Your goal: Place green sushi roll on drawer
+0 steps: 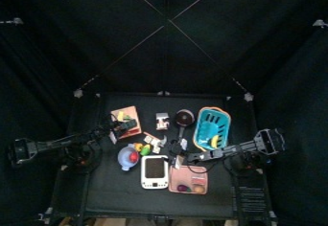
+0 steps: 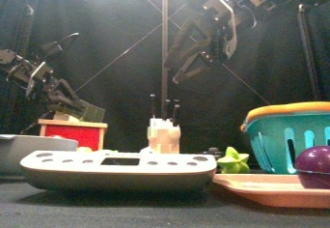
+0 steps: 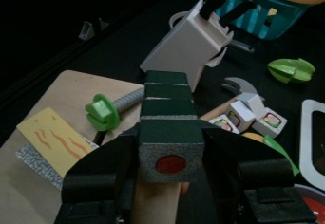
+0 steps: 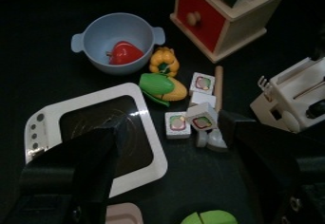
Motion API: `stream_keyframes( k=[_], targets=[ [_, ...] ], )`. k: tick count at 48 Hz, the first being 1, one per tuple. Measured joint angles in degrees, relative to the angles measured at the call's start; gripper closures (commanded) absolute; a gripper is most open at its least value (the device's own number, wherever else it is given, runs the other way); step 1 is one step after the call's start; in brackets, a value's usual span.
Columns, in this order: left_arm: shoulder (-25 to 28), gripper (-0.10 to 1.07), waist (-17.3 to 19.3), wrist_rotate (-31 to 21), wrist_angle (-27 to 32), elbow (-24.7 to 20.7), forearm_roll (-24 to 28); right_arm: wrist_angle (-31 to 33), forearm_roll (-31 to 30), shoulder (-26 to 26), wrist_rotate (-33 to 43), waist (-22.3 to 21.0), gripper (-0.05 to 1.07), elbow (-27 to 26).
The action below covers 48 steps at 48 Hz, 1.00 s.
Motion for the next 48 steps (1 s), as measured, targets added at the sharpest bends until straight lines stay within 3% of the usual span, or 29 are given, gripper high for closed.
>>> stream_keyframes(
  k=[20, 39, 48],
  targets=[
    [3.08, 0.26, 1.23, 0.00, 0.18, -0.09, 0.00, 0.09, 0.09, 0.53, -0.09, 0.00, -0.02, 0.00],
    [3.25, 0.09, 0.97, 0.26, 2.29, -0.18, 0.44, 0.09, 0.00, 0.70, -0.09, 0.00, -0.02, 0.00],
    [2.64, 0.08, -0.18, 0.00, 2.29, -0.53, 0.44, 0.09, 0.00, 0.79, 0.00, 0.00, -0.02, 0.00]
  ],
)
